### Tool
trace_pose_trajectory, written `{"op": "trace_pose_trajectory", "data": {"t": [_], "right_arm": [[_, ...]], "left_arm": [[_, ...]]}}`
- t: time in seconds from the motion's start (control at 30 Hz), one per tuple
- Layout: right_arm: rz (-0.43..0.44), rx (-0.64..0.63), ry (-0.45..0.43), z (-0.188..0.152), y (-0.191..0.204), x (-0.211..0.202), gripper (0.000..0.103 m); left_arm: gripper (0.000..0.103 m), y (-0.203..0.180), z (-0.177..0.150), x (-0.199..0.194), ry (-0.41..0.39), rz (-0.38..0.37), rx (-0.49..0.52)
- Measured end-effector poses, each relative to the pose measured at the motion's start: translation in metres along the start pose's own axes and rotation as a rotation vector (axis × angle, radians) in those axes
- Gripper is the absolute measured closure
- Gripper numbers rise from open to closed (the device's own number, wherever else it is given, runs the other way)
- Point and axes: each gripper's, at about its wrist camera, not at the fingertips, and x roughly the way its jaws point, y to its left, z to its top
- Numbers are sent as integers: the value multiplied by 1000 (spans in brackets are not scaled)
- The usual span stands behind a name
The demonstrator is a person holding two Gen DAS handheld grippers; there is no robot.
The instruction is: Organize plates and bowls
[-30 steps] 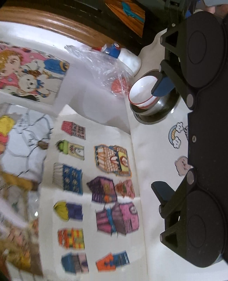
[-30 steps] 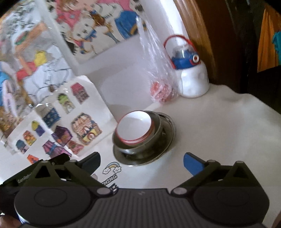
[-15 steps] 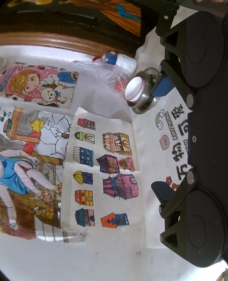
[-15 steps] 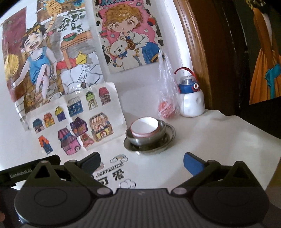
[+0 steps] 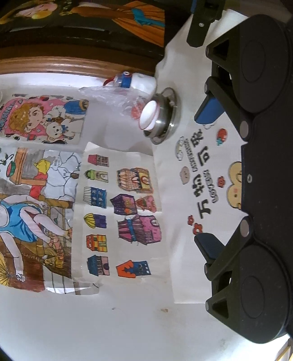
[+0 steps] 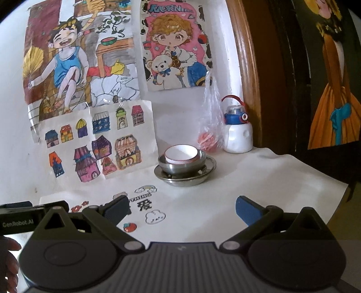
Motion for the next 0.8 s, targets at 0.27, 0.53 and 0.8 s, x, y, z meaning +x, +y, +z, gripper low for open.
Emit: {"op": "trace_pose_trajectory", "data": {"t": [0.27, 0.53, 0.8], "right_arm": [[-15, -11, -2, -16, 2, -7, 0], [-20, 2, 18, -27, -1, -4, 0], [-15, 0, 50, -32, -3, 5, 0]], "left_arm": [[1, 2, -19, -9, 1, 16, 19], [1, 7, -30, -9, 27, 18, 6], [1, 7, -34, -3, 49, 21, 17]]}}
